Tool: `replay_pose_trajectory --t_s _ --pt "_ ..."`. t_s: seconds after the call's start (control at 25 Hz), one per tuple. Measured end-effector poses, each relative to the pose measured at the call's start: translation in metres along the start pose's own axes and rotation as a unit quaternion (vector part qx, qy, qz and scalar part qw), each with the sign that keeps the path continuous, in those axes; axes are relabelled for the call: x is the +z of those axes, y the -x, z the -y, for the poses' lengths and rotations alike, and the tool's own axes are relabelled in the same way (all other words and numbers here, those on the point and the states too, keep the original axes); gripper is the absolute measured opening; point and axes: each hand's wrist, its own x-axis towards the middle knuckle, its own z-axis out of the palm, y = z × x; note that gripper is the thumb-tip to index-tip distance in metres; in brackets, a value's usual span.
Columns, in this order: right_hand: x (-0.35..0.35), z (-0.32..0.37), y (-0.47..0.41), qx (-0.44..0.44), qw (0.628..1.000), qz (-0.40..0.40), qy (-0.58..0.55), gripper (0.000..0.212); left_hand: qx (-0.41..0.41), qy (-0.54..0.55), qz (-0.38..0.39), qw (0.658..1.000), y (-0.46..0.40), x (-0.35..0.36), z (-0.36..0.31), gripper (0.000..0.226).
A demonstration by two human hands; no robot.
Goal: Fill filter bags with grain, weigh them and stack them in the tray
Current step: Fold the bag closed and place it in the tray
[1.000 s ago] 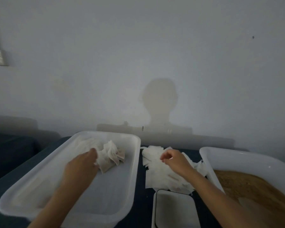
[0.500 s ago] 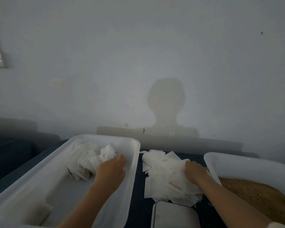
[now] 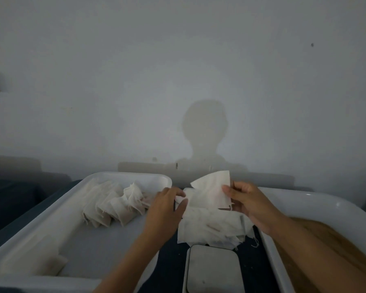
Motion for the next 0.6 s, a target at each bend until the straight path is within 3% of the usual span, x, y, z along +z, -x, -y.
replay_pose_trajectory --t_s 0.08,0.16,0.24,0.32,0.44,0.52,0.6 --pt "0.002 0.003 0.028 0.016 0.999 0.009 -0.034 0.029 -0.065 0.194 0.019 0.979 0.009 0.011 -0.034 0.013" --pt "0.0 0.001 0.048 0.02 0.997 0.013 -0.078 0.031 -0.174 0.351 0.093 0.915 0.022 0.023 -0.058 0.029" --pt "-0.007 -0.004 0.062 0.021 0.994 0.004 -0.108 0.033 -0.247 0.419 0.124 0.865 0.034 0.034 -0.066 0.033" --pt "-0.016 -0.011 0.074 0.02 0.997 -0.014 -0.071 0.032 -0.265 0.468 0.121 0.834 0.043 0.041 -0.065 0.025" --pt "-0.026 -0.019 0.085 0.02 0.997 -0.045 0.052 0.016 -0.273 0.496 0.081 0.82 0.048 0.047 -0.065 0.019" --pt "-0.032 -0.022 0.088 0.013 0.992 -0.065 0.108 0.022 -0.295 0.484 0.041 0.822 0.048 0.055 -0.065 0.024" --pt "-0.036 -0.022 0.09 0.003 0.988 -0.078 0.136 0.026 -0.272 0.424 0.003 0.864 0.048 0.062 -0.067 0.029"
